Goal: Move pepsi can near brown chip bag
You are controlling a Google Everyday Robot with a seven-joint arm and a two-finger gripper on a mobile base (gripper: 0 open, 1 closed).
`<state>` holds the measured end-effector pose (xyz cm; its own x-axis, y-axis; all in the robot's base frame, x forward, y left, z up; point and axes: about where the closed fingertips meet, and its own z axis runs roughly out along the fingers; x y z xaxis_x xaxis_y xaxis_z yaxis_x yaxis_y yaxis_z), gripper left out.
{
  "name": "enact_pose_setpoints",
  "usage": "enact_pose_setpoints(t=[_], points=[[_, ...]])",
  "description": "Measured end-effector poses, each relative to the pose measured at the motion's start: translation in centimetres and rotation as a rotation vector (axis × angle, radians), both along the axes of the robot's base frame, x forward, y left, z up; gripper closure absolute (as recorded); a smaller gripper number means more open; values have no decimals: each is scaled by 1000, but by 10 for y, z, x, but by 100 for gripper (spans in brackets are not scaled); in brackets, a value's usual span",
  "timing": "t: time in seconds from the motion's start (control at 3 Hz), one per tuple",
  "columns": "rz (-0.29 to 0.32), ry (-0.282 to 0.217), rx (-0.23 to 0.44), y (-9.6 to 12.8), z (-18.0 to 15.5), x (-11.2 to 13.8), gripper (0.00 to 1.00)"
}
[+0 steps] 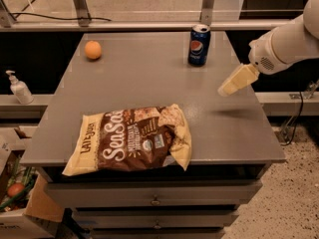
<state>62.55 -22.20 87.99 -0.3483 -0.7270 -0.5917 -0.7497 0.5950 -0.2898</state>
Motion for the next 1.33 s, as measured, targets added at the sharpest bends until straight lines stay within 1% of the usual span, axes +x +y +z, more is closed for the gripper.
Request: enact_pose_setpoints(t=[0.33,0.67,1.0,1.33], points=[[-16,-21,158,-5,-11,46,0],[-18,-25,287,-6,-15,72,0],[-2,-31,407,11,-18,96,0],[-2,-31,407,11,-18,96,0]])
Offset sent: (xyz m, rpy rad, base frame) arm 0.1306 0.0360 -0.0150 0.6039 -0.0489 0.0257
